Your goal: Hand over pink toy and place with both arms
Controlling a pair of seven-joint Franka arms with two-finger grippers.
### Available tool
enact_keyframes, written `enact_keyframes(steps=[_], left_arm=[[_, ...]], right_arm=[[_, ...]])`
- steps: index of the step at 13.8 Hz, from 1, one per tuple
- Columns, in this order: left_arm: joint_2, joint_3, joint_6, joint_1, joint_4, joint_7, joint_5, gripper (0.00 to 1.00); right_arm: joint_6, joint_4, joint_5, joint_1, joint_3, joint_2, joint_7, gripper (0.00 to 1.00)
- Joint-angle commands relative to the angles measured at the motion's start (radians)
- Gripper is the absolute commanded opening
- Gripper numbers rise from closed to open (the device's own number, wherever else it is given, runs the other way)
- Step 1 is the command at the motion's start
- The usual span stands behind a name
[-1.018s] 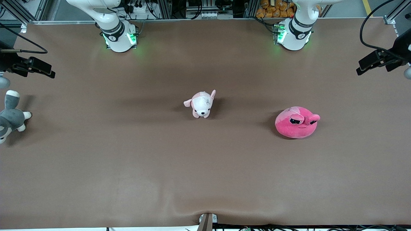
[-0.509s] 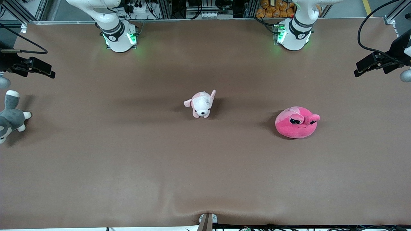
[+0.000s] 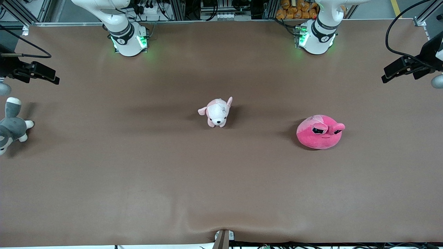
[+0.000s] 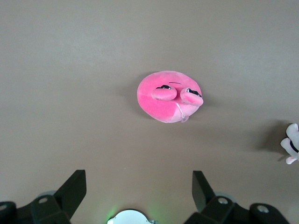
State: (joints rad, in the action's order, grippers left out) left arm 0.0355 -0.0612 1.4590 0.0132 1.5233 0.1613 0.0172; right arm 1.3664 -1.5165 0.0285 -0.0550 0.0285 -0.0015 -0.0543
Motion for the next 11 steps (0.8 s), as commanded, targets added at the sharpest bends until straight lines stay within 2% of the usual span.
enact_keyframes(steps=[1, 11], left_arm=[[0.003, -0.006, -0.003, 0.002, -0.005, 0.004, 0.021, 1.0], [-0.014, 0.001, -0.002, 0.004, -0.014, 0.004, 0.021, 1.0]], right_arm=[[0.011, -0.014, -0.015, 0.003, -0.001, -0.012, -0.002, 1.0], [0.011, -0.014, -0.015, 0.004, -0.001, -0.011, -0.002, 1.0]])
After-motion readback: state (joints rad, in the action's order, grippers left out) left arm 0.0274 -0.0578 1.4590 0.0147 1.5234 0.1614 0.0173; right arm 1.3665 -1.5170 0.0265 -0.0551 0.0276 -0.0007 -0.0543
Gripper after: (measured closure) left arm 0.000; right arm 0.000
